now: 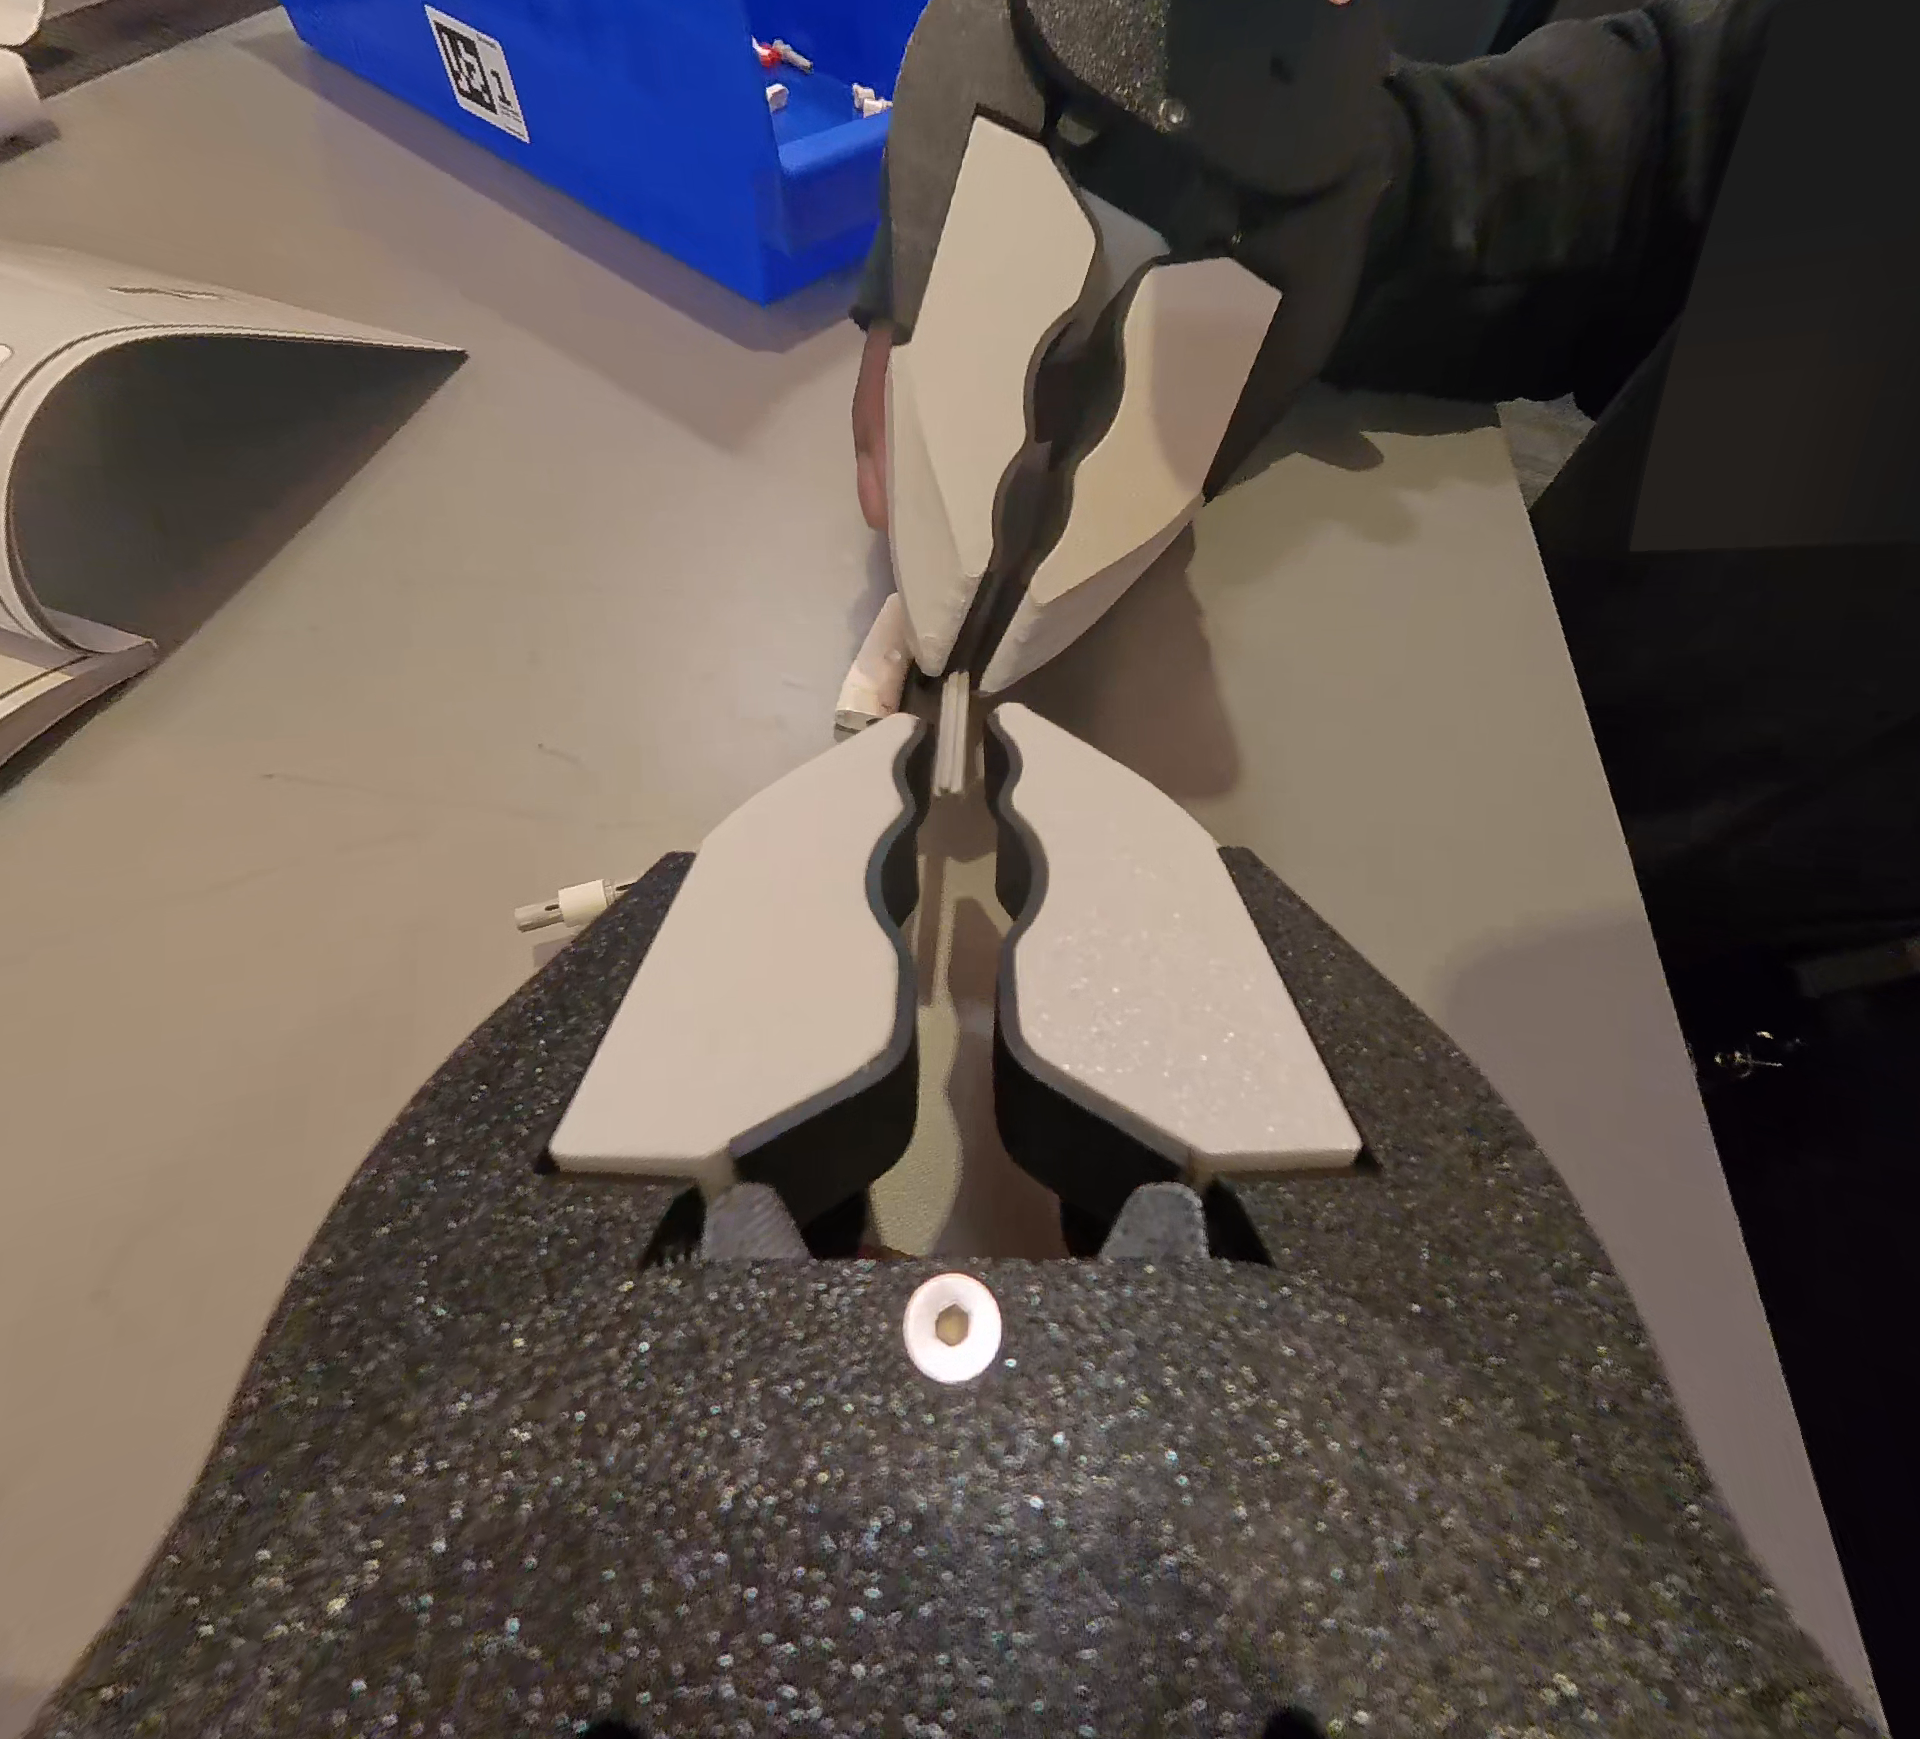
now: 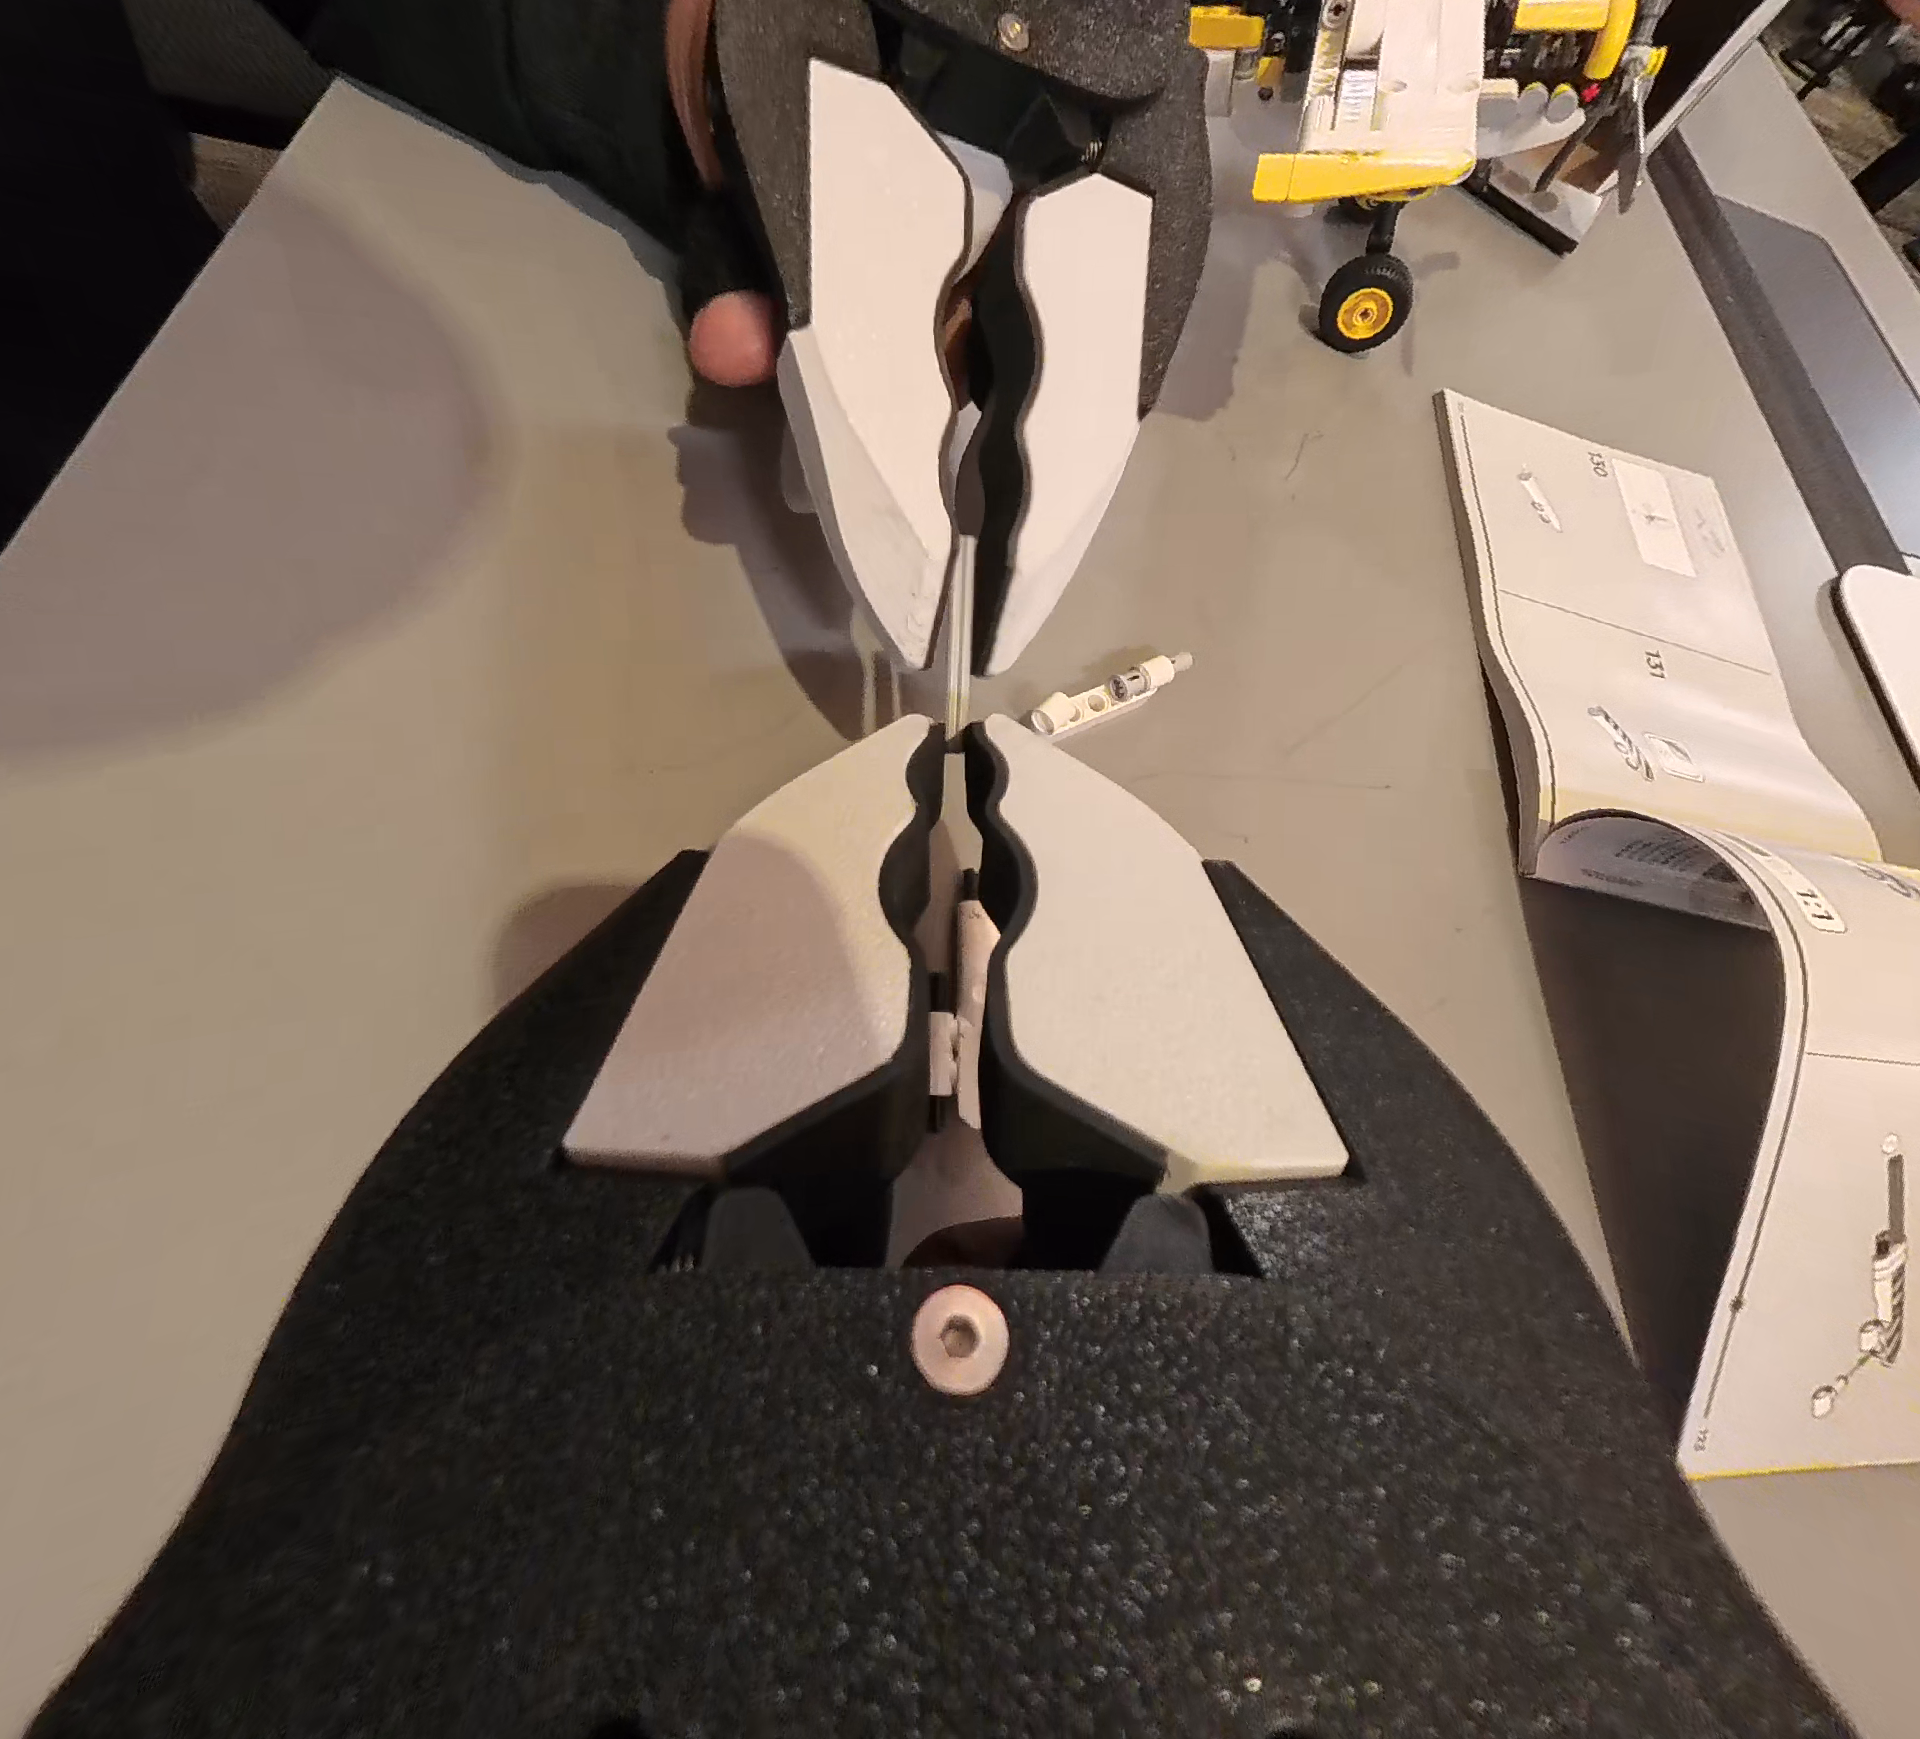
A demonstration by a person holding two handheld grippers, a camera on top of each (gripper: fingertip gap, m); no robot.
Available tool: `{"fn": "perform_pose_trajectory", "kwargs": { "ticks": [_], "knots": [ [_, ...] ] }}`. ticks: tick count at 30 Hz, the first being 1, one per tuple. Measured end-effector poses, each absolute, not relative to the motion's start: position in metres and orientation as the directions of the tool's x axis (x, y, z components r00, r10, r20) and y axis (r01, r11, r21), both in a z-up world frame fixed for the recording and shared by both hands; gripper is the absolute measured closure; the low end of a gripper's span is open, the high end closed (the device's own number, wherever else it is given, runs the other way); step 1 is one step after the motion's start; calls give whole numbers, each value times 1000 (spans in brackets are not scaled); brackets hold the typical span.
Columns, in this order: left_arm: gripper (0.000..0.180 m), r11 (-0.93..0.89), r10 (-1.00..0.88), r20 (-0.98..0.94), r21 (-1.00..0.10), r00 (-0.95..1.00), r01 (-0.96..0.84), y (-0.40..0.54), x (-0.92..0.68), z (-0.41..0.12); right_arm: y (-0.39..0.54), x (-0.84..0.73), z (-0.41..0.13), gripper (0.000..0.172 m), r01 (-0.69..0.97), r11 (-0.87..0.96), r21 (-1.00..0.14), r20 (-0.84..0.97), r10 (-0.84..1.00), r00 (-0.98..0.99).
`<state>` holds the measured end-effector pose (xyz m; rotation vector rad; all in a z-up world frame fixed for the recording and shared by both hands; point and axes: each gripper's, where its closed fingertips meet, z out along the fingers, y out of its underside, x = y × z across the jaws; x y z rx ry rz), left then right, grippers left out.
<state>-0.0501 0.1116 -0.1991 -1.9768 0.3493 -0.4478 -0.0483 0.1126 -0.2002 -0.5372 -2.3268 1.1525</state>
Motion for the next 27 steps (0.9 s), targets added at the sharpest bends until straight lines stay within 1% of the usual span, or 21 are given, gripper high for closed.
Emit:
{"fn": "perform_pose_trajectory", "kwargs": {
  "ticks": [25, 26, 27],
  "knots": [
    [176, -415, -423, 143, -908, 895, -51, 113, -50, -198, 109, -49, -199, 168, 135, 549, -825, 236, 550, -801],
    [176, -416, -415, 143, -908, 899, -47, 113, -52, -198, 112, -49, -200, 168, 149, 552, -820, 227, 554, -801],
    [176, -414, -411, 147, -909, 900, -41, 113, -52, -197, 115, -49, -203, 163, 171, 560, -810, 218, 559, -800]
  ]
}}
